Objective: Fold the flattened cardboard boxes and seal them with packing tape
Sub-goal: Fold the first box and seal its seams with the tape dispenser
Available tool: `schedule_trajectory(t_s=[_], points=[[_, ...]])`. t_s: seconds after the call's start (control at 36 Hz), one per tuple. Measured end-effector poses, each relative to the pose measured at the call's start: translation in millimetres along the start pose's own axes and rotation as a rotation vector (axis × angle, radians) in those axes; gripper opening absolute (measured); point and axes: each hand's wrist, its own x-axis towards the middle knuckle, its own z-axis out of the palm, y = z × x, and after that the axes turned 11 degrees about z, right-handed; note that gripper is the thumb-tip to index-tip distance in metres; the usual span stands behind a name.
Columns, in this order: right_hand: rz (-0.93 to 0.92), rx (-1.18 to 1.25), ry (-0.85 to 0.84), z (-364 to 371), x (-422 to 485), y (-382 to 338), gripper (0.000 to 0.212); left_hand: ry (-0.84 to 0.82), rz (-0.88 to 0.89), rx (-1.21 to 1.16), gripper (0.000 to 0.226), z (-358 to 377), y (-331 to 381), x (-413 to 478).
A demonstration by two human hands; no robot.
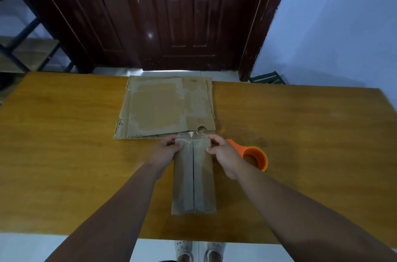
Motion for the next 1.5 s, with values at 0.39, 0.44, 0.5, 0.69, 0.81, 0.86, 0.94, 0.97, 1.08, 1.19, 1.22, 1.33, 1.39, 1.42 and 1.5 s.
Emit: schedule_trajectory(t_s=[0.39,0.44,0.5,0.69,0.81,0.86,0.94,0.97,1.08,1.19,1.22,1.33,1.39,1.42,1.5], points=[[0.077,0.173,0.095,18.5,6.1,-4.6,0.016,-0.003,-0.172,-0.129,0.005,4.2,6.1,2.6],[0.076,0.171,0.105,20.0,5.6,-6.2,0.02,-0.003,-0.19,-0.171,0.006,4.6,5.1,1.6],[0.074,0.156,0.106,21.6,4.3,-7.4,0.022,-0.009,-0.184,-0.188,0.01,5.0,5.3,1.7],[0.074,0.115,0.097,20.9,2.4,-11.9,0.015,-0.048,-0.194,-0.166,0.012,3.4,9.5,1.4],[0.092,0.14,0.108,19.9,5.1,-13.5,0.015,-0.063,-0.24,-0.16,0.01,1.4,13.3,0.6],[0.103,0.16,0.141,19.5,6.2,-13.5,0.02,-0.055,-0.26,-0.165,0.009,1.6,13.3,0.1],[0.112,0.153,0.168,19.8,5.9,-13.0,0.022,-0.021,-0.287,-0.18,0.011,2.8,12.3,-2.7],[0.117,0.153,0.173,19.1,6.1,-12.2,0.023,-0.004,-0.288,-0.186,0.015,3.8,10.9,-3.8],[0.113,0.124,0.177,18.6,5.7,-9.4,0.02,0.123,-0.071,-0.002,0.051,8.1,1.1,-8.2],[0.017,0.022,0.236,19.6,5.4,-6.3,0.021,0.18,0.309,0.439,0.035,12.5,-3.9,-14.9],[-0.013,-0.004,0.249,19.9,5.1,-5.8,0.019,0.19,0.352,0.53,0.03,14.1,-5.0,-16.7],[-0.177,-0.214,0.327,22.2,3.9,-7.0,0.027,0.206,0.475,0.731,0.019,21.4,-6.9,-24.3],[-0.327,-0.432,0.429,23.1,2.3,-5.9,0.032,0.191,0.488,0.781,0.021,23.2,-5.8,-28.0],[-0.409,-0.539,0.48,23.7,0.5,-4.6,0.03,0.193,0.493,0.812,0.021,23.0,-5.0,-28.8],[-0.614,-0.841,0.554,24.4,-4.1,2.1,0.022,0.189,0.544,0.894,0.02,20.0,-2.9,-28.8]])
